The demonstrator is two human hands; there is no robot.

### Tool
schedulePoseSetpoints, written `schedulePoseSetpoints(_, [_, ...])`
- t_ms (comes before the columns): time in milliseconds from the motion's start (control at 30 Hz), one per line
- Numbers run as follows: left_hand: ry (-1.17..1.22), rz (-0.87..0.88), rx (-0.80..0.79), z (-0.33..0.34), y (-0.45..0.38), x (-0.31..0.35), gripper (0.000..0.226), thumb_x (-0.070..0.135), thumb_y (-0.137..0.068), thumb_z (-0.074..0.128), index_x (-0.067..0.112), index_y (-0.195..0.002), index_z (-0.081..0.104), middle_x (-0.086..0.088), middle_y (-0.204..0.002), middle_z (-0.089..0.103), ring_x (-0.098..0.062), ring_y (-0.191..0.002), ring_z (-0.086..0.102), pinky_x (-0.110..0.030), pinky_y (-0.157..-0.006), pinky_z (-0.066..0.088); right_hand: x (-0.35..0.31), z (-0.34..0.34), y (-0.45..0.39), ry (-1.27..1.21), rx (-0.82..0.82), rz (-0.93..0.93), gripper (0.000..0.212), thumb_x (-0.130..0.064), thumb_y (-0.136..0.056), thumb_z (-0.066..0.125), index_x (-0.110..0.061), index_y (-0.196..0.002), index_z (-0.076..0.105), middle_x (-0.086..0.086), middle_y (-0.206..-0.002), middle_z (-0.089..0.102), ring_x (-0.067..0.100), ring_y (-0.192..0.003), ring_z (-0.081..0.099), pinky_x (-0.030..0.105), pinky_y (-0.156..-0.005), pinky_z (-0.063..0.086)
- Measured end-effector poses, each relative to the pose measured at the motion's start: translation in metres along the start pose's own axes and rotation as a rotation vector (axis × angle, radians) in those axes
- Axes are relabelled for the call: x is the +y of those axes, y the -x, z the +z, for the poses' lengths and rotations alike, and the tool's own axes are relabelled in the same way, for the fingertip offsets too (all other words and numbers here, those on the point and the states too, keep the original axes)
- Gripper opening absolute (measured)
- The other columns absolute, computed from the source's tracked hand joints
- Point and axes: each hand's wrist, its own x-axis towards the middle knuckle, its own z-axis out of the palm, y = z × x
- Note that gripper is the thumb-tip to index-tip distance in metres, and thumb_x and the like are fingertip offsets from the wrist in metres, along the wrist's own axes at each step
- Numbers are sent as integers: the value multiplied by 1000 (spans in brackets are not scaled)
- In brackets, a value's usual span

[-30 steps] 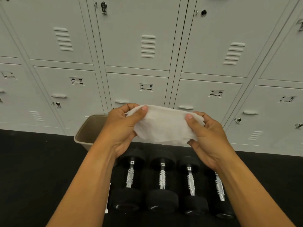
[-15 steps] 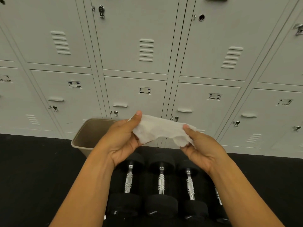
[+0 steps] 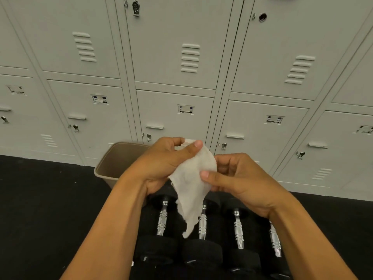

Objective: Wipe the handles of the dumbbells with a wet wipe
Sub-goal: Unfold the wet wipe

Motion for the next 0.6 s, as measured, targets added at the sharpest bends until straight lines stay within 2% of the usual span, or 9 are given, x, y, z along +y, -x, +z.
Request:
schedulePoseSetpoints(67, [91,-29,74,0,-2,-2,57,46,-72,61,4,-110,61,-13,-92,73,-22,-83,72,-30,-66,59,1,1,-3,-104,15,6,37,-19,-73,67,-7,-108,67,9,-100,73,24,-95,69,32,-80,57])
schedulePoseSetpoints(133, [224,-105,33,2,1,-5,64,57,-77,50,9,-119,61,-10,-96,74,-22,-89,72,-32,-67,59,0,1,-6,-184,72,0,39,-19,-74,65,-8,-112,64,11,-100,73,24,-96,69,34,-80,57])
schedulePoseSetpoints(167, [262,-137,-21,3,5,-6,61,58,-82,49,12,-120,62,-9,-98,74,-22,-89,72,-34,-66,59,1,1,-8,-194,113,-7,38,-19,-76,65,-10,-112,61,11,-99,73,25,-95,70,36,-81,57])
schedulePoseSetpoints(233, [292,-143,-108,4,11,-11,54,41,-81,65,23,-130,54,-12,-112,70,-27,-96,70,-42,-68,59,2,1,-12,-207,196,-17,34,-15,-81,65,-13,-113,53,14,-94,74,28,-91,70,40,-82,56])
schedulePoseSetpoints(300, [270,-81,-92,0,12,-17,79,12,-70,76,41,-134,39,-18,-119,65,-34,-101,67,-49,-73,58,3,1,-14,-211,267,-21,33,-11,-85,64,-20,-111,47,17,-89,73,29,-83,71,43,-77,58])
schedulePoseSetpoints(367, [193,23,-49,-2,14,-18,82,-1,-64,72,33,-133,43,-24,-109,68,-35,-100,67,-47,-80,57,3,3,-13,-158,316,-50,31,-12,-85,64,-24,-109,50,19,-87,72,26,-78,71,44,-73,58])
schedulePoseSetpoints(433, [117,107,7,-2,18,-17,75,-1,-57,74,21,-126,54,-22,-100,71,-31,-95,69,-39,-80,58,3,2,-11,-155,294,-82,33,-15,-78,70,-19,-109,59,18,-91,71,23,-83,70,42,-77,59])
schedulePoseSetpoints(533, [-88,169,115,-5,26,-17,68,-2,-52,82,11,-115,61,-14,-102,71,-26,-93,70,-33,-77,59,1,0,-3,-93,198,-80,52,-9,-62,78,-7,-111,61,11,-99,71,18,-91,70,28,-77,58])
schedulePoseSetpoints(600, [-325,209,199,-7,32,-17,50,-4,-61,83,12,-106,65,-9,-97,72,-22,-89,70,-32,-73,59,0,1,2,77,204,-79,46,1,-62,81,-7,-105,64,10,-95,70,18,-85,70,22,-71,57])
